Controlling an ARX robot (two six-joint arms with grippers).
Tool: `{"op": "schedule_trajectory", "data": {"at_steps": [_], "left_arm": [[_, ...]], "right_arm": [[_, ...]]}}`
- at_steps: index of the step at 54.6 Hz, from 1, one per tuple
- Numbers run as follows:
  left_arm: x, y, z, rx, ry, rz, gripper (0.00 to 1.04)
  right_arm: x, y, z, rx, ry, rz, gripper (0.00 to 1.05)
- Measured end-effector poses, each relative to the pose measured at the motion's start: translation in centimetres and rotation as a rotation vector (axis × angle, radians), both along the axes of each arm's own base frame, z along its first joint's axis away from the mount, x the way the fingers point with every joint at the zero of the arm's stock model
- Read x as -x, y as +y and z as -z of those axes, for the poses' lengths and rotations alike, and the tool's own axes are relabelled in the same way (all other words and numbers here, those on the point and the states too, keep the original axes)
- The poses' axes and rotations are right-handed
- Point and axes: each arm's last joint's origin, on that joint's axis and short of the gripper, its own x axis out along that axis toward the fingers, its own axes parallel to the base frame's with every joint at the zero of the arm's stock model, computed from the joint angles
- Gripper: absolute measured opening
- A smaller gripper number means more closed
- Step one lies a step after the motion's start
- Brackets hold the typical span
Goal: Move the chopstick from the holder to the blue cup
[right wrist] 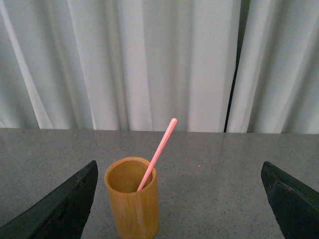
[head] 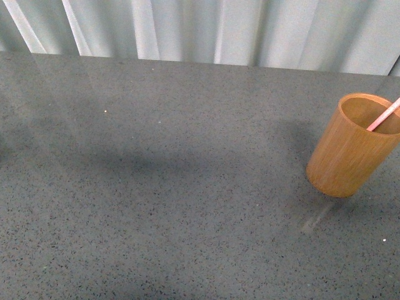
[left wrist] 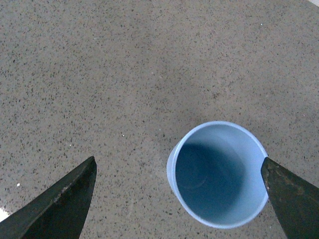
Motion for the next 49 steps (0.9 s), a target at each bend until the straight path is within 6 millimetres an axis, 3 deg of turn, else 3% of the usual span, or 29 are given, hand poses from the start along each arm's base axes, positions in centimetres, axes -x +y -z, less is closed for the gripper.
{"op": "schedule_trajectory", "data": {"at_steps": [38, 49], "left_arm": [[-2.2, 0.8, 4.6, 0.031, 0.175, -0.010, 0.97], [-4.2, -0.4, 5.3, 0.033, 0.247, 0.028, 0.55]], "right_arm": [[0.0, 0.0, 0.0, 0.000, 0.000, 0.000, 0.95], [0.0, 0.0, 0.0, 0.000, 0.000, 0.000, 0.95]]}}
